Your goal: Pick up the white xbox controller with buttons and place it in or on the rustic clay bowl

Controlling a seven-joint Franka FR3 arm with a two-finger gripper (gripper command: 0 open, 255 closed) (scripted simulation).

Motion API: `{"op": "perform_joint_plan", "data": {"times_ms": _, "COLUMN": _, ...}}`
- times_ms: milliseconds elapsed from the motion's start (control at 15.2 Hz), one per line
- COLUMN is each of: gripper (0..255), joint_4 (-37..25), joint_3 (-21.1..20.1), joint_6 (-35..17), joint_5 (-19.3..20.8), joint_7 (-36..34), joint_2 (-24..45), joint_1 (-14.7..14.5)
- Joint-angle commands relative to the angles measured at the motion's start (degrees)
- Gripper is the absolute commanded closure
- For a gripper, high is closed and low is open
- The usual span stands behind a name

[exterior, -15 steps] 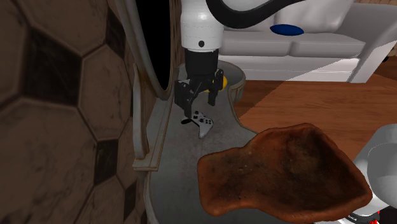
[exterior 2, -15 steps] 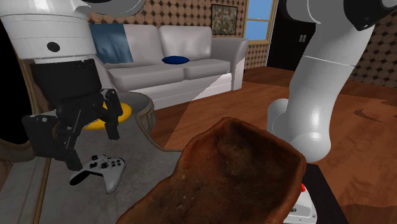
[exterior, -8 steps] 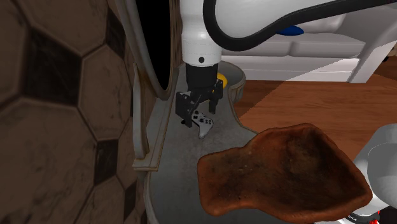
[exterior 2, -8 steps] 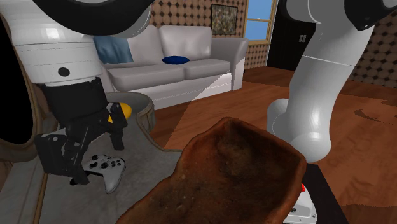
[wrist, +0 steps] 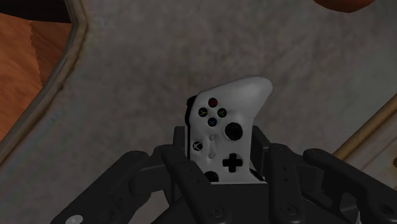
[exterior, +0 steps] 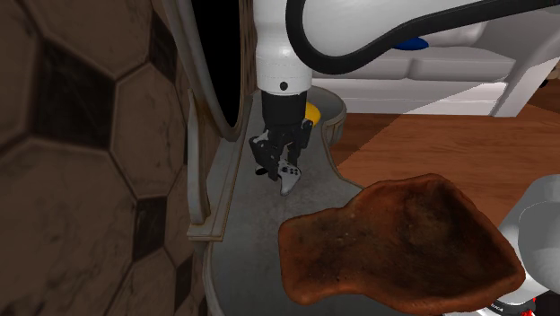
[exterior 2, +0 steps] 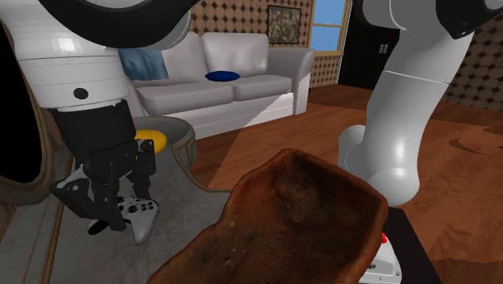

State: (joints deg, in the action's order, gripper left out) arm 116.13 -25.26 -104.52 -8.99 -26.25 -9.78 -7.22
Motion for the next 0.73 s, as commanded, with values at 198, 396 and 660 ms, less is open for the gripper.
{"op": "perform_joint_plan", "data": {"times_ms": 198, "gripper": 255, "joint_4": 0.0, "joint_3": 0.0, "joint_6": 0.0, "joint_5": 0.0, "joint_7": 0.0, "joint_2": 0.0, "joint_1": 0.0}}
{"op": "perform_joint_plan", "data": {"times_ms": 396, "gripper": 255, "joint_4": 0.0, "joint_3": 0.0, "joint_6": 0.0, "joint_5": 0.0, "joint_7": 0.0, "joint_2": 0.0, "joint_1": 0.0}}
{"op": "perform_joint_plan", "data": {"times_ms": 660, "gripper": 255, "joint_4": -2.1, "joint_3": 0.2, "joint_6": 2.3, "joint_5": 0.0, "joint_7": -0.1, "joint_2": -0.2, "joint_1": 0.1}}
